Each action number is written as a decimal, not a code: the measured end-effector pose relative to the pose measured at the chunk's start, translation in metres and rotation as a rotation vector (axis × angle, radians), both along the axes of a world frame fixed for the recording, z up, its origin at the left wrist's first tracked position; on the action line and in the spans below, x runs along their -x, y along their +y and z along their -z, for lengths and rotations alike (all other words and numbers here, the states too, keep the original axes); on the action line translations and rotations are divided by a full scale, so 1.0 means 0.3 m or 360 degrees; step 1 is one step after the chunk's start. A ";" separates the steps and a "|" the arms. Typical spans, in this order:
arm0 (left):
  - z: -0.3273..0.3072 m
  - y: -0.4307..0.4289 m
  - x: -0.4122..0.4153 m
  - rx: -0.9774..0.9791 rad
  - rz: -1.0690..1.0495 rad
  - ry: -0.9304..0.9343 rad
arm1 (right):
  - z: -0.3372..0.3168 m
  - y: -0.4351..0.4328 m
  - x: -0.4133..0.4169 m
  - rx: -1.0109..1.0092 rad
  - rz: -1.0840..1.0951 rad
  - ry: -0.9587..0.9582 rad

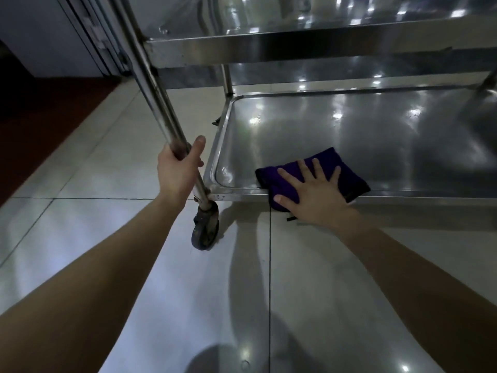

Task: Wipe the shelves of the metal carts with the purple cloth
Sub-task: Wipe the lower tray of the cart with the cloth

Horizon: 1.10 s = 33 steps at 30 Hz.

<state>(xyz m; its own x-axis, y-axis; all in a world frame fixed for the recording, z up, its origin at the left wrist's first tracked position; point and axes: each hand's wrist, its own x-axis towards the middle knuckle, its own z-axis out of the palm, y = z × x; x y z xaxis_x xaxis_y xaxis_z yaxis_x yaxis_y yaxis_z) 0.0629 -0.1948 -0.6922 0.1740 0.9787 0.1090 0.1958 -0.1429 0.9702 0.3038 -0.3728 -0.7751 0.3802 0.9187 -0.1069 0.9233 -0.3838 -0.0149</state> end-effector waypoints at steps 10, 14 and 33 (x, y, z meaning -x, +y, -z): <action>0.063 0.064 -0.032 0.0027 -0.0106 -0.0188 | 0.013 0.450 0.339 0.0046 -0.0003 0.0295; 0.097 0.076 -0.044 -0.0021 -0.0122 -0.0220 | 0.028 0.672 0.223 0.0087 0.0173 0.0305; 0.092 0.078 -0.055 -0.0063 -0.0174 -0.0124 | 0.026 0.485 0.233 0.0033 -0.0129 0.0244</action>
<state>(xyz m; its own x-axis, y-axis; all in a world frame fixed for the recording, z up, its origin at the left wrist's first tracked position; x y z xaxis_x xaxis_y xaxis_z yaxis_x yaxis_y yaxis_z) 0.0793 -0.1713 -0.7199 0.0563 0.9860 0.1568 0.1365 -0.1632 0.9771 0.2338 -0.2273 -0.7830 0.2827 0.9427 -0.1770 0.9387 -0.3098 -0.1509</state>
